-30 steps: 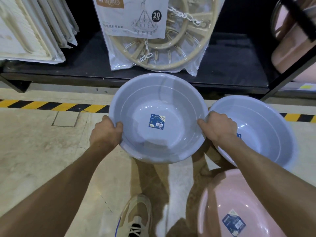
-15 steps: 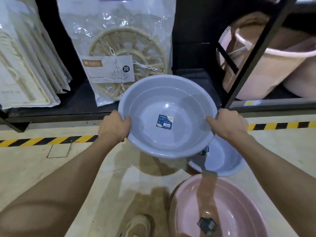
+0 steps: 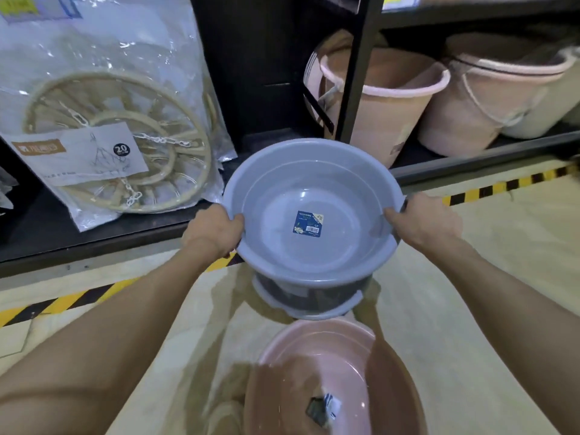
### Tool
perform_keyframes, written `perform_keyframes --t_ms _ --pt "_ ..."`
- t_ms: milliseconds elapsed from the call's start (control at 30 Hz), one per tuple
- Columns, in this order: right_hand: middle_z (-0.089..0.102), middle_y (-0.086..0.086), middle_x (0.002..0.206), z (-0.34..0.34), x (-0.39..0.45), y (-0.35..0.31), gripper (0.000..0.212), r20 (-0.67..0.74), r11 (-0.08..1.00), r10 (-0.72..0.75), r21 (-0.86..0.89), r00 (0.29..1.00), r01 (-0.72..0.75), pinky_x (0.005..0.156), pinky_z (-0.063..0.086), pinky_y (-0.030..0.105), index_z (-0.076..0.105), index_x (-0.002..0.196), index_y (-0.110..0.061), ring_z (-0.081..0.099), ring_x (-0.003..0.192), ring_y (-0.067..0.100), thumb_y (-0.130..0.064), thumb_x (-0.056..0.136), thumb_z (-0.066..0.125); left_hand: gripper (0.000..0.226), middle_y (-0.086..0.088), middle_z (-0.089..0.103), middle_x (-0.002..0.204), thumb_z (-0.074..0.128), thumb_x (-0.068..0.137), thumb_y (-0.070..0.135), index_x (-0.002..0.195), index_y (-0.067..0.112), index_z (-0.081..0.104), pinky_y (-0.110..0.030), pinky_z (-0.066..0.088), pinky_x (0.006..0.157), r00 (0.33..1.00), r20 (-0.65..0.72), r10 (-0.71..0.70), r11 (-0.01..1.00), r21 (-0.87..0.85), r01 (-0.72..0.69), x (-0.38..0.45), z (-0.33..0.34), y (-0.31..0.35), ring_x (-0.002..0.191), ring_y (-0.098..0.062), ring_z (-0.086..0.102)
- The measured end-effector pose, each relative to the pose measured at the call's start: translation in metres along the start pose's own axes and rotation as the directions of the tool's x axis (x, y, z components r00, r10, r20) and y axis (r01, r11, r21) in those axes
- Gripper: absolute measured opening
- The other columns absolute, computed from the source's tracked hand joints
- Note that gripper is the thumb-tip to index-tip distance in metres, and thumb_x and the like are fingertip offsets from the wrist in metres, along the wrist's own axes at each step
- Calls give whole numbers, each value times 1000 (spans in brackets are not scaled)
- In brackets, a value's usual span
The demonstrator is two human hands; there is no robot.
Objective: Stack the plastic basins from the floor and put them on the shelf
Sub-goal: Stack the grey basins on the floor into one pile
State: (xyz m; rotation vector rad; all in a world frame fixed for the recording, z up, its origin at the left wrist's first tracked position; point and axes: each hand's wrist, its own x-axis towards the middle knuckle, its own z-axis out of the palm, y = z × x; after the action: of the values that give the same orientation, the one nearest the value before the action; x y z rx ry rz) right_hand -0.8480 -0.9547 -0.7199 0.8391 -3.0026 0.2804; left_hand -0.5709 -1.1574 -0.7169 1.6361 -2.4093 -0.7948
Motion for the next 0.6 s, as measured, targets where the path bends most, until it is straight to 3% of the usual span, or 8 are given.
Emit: perform_keyframes --t_ms 133,300,600 --pt "60 5 71 30 7 19 35 58 999 46 -20 997 -45 57 38 33 57 72 -18 54 60 25 -49 88 54 38 -11 68 84 48 93 44 88 10 62 -39 52 74 999 42 18 996 91 -22 28 45 -4 85 -37 65" --pt "54 1 72 81 15 21 33 101 997 64 -42 993 -60 53 29 30 52 75 -21 47 58 21 -50 89 52 40 -10 63 97 43 96 50 98 13 60 -39 48 78 998 53 -17 980 200 6 59 95 -30 89 -36 57" --pt "48 -1 71 147 0 31 33 191 994 89 -81 977 -75 66 36 34 57 82 -21 54 73 33 -53 90 50 40 -3 41 79 43 98 52 98 13 49 -38 36 74 996 82 -26 961 275 3 68 151 -62 83 -32 45"
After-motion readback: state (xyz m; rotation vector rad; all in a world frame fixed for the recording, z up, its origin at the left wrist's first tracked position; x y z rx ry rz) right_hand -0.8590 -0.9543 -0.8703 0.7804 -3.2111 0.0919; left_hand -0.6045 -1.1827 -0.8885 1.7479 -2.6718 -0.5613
